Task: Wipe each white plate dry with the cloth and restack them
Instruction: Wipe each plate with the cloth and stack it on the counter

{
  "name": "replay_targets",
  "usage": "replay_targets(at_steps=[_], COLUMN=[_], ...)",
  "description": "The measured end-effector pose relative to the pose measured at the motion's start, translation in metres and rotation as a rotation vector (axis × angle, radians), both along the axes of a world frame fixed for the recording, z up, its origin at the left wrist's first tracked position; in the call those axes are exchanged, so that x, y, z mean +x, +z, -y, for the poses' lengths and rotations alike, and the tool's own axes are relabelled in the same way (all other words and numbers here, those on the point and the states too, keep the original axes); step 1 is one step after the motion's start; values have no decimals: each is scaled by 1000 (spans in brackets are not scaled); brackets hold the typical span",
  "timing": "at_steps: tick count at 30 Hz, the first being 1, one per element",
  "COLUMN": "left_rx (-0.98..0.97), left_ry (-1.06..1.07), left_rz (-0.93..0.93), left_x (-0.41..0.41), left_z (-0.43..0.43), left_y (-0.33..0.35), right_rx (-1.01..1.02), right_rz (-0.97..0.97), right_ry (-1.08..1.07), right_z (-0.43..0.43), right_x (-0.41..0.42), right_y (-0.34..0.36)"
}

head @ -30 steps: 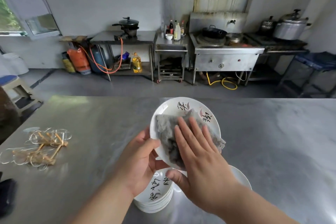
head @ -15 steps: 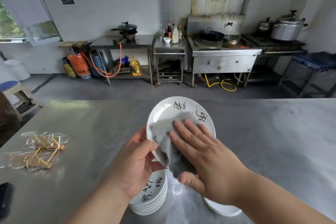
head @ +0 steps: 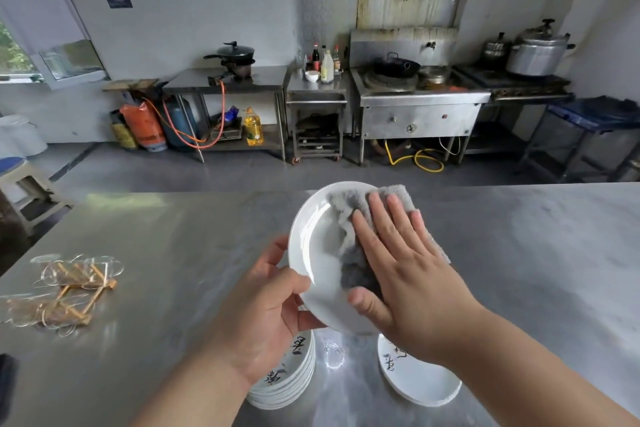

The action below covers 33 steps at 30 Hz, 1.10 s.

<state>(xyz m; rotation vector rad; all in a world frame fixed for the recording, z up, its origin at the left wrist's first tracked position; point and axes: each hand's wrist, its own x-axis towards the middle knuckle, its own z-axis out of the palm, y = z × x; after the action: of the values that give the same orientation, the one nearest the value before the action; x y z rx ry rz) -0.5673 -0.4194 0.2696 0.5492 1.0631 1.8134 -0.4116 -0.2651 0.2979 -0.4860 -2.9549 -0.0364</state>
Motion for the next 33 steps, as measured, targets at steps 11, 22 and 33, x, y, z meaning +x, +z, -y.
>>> replay_targets(at_steps=[11,22,33], left_rx=[21,83,78], left_ry=[50,110,128], left_rz=[62,48,30], left_x=[-12,-16,-12], left_z=[-1,-12,-10], left_y=[-5,3,6], right_rx=[3,-49,-139], right_rz=[46,-26,-136], right_ry=[24,157,193], right_z=[4,32,37], right_x=[15,12,15], right_y=[-14,-22,-39])
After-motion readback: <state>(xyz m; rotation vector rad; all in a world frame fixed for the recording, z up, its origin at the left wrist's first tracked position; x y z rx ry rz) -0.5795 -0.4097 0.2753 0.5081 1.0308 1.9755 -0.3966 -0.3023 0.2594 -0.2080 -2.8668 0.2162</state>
